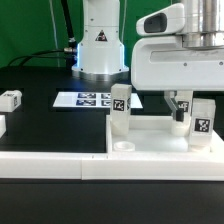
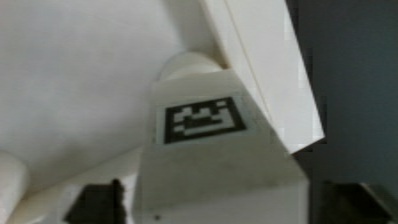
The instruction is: Assemble square table
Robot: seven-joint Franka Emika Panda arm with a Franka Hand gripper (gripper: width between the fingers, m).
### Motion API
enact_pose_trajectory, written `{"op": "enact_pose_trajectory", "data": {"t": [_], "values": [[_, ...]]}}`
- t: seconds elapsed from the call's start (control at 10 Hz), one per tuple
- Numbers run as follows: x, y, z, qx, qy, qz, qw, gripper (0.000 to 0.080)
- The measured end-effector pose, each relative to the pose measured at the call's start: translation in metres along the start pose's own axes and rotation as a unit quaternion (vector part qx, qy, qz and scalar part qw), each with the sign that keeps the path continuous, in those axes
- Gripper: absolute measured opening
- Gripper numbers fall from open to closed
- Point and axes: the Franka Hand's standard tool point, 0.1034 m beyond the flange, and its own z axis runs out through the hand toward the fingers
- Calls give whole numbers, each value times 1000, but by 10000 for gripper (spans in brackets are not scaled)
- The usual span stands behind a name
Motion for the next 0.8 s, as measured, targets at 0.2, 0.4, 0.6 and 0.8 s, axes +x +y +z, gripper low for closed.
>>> {"op": "enact_pose_trajectory", "data": {"t": [0.2, 0.4, 0.6, 0.8], "values": [[1, 3, 0, -1, -1, 75, 997, 295], [2, 6, 1, -4, -1, 152, 988, 295], [3, 12, 1, -21, -18, 324, 946, 295], [-1, 14, 1, -27, -40, 485, 873, 295]]}}
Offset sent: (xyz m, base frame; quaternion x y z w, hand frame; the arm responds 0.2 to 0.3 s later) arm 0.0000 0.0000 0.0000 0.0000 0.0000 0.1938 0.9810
